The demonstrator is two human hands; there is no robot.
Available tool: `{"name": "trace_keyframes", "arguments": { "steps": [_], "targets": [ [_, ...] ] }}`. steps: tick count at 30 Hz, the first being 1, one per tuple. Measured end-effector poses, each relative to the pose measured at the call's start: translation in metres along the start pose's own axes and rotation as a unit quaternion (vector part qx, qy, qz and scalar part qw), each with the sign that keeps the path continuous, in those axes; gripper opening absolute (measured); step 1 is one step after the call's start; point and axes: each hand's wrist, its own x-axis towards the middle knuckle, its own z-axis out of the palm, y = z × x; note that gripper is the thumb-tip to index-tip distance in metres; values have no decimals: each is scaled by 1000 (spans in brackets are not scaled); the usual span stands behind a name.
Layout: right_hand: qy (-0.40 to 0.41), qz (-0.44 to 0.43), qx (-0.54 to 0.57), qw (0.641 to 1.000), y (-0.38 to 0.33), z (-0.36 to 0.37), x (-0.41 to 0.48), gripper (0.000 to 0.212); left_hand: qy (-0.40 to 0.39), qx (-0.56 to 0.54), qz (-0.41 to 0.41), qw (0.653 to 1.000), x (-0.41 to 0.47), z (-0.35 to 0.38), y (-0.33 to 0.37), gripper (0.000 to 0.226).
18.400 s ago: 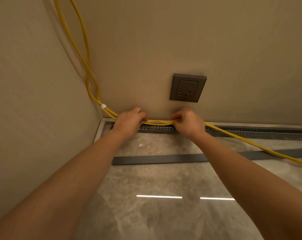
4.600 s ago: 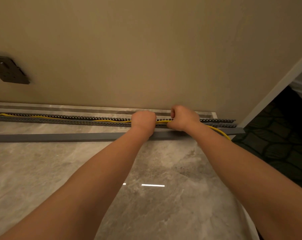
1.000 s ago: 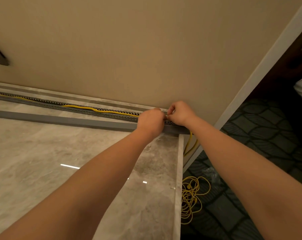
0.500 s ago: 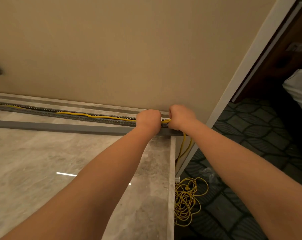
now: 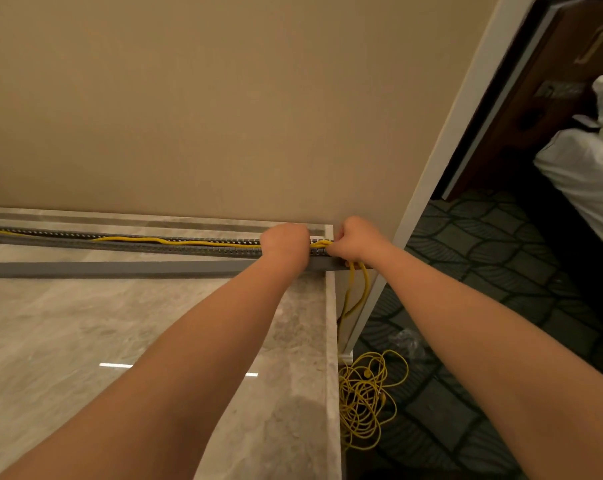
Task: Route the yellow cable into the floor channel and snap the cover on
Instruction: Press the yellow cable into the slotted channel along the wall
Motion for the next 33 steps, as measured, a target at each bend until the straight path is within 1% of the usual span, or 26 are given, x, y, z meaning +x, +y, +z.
{"name": "trace_keyframes", "arguments": {
  "steps": [1, 3, 6, 8, 10, 12, 15, 22, 24, 28, 33],
  "targets": [
    [-14, 13, 59, 998, 2, 0, 0, 15, -2, 2, 1, 1000, -1, -1, 0, 20],
    [-20, 22, 122, 992, 8, -1, -2, 8, -1, 1, 3, 1000, -1, -3, 1, 20],
    [-18, 12, 154, 988, 17, -9, -4, 18, -3, -2, 2, 1000, -2, -3, 2, 21],
    [-15, 4, 156, 988, 22, -14, -3, 19, -4, -1, -1, 1000, -1, -3, 3, 20],
    [-11, -6, 145, 989, 26, -16, -1, 15, -2, 0, -3, 1000, -2, -4, 4, 19],
    [-9, -17, 131, 991, 29, -16, 2, 18, 1, 0, -2, 1000, -2, -4, 5, 19],
    [-21, -31, 120, 992, 32, -18, 4, 17, 1, -5, 2, 1000, -3, -3, 5, 21],
    [-68, -79, 77, 992, 47, -29, 9, 28, -5, -4, 1, 1000, 0, -3, 4, 21],
    [-57, -95, 58, 992, 50, -29, 10, 27, -5, -1, 5, 1000, 2, -2, 3, 20],
    [0, -117, 23, 993, 54, -23, 11, 17, -5, 1, 12, 1000, 2, -2, 3, 19],
    [2, -124, -32, 992, 53, -25, 9, 20, -2, 6, 18, 1000, 2, -1, 4, 18]
  ]
}}
